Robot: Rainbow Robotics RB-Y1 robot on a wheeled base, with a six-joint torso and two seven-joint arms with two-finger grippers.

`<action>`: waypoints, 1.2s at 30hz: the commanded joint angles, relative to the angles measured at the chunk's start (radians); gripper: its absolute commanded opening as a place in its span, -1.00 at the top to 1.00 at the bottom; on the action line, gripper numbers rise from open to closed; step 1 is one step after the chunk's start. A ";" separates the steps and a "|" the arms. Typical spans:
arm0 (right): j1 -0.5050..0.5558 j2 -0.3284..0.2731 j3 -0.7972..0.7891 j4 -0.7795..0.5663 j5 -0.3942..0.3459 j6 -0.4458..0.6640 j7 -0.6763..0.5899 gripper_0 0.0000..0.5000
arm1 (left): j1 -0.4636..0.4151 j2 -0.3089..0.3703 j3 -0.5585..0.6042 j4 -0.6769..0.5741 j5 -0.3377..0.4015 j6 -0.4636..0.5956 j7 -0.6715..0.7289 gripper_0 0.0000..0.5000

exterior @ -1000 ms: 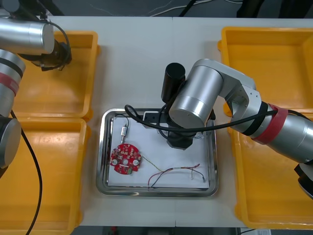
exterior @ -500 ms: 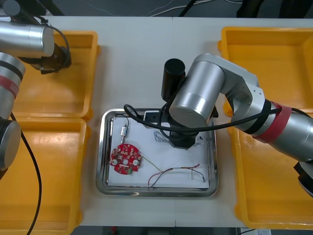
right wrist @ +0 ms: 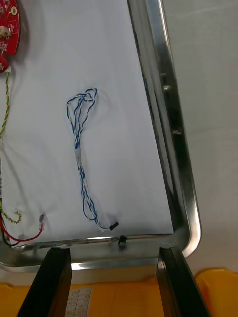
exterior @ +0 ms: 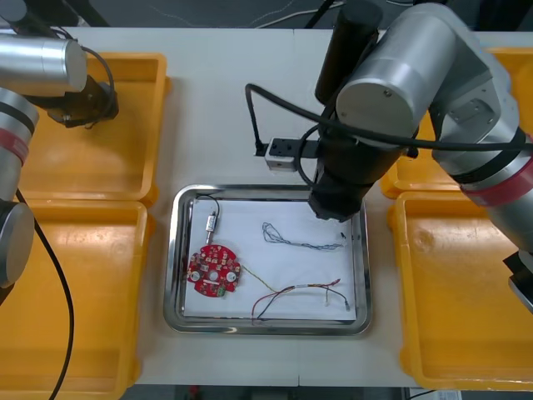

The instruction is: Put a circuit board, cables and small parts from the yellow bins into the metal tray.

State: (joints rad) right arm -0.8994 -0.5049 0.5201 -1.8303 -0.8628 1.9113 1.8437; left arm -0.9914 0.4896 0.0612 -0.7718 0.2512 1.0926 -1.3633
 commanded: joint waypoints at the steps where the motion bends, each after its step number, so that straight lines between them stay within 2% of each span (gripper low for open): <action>1: -0.004 -0.043 -0.126 -0.096 -0.022 0.009 -0.193 -1.00 | 0.008 0.027 0.023 -0.066 0.010 0.099 -0.105 1.00; 4: 0.017 -0.061 -0.198 -0.130 -0.031 0.009 -0.299 -1.00 | 0.010 0.033 0.031 -0.109 0.011 0.173 -0.102 1.00; 5: 0.017 -0.061 -0.198 -0.130 -0.031 0.009 -0.299 -1.00 | 0.010 0.033 0.031 -0.109 0.011 0.173 -0.102 1.00; 8: 0.050 -0.092 -0.265 -0.156 -0.038 0.009 -0.425 -1.00 | 0.036 0.044 0.040 -0.205 0.013 0.279 -0.100 1.00; 16: 0.137 -0.156 -0.374 -0.207 -0.024 0.009 -0.650 -1.00 | 0.092 0.075 0.042 -0.462 0.034 0.538 -0.092 1.00; 21: 0.201 -0.205 -0.439 -0.248 -0.010 0.009 -0.784 -1.00 | 0.142 0.081 0.052 -0.633 0.102 0.653 -0.077 1.00; 26: 0.260 -0.253 -0.502 -0.274 -0.008 0.009 -0.883 -1.00 | 0.207 0.083 0.055 -0.817 0.145 0.745 -0.059 1.00; 28: 0.269 -0.262 -0.509 -0.274 -0.008 0.009 -0.893 -1.00 | 0.218 0.083 0.055 -0.842 0.149 0.759 -0.054 1.00; 31: 0.306 -0.300 -0.555 -0.276 -0.010 0.009 -0.920 -1.00 | 0.260 0.083 0.055 -0.951 0.200 0.817 -0.028 1.00; 36: 0.359 -0.342 -0.624 -0.280 -0.015 0.009 -0.923 -1.00 | 0.315 0.083 0.017 -1.075 0.235 0.827 0.049 1.00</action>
State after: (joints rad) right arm -0.5818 -0.7861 -0.0315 -2.0749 -0.8797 1.9170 0.9554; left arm -0.7166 0.5302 0.0884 -1.7532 0.4696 1.9094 -1.3635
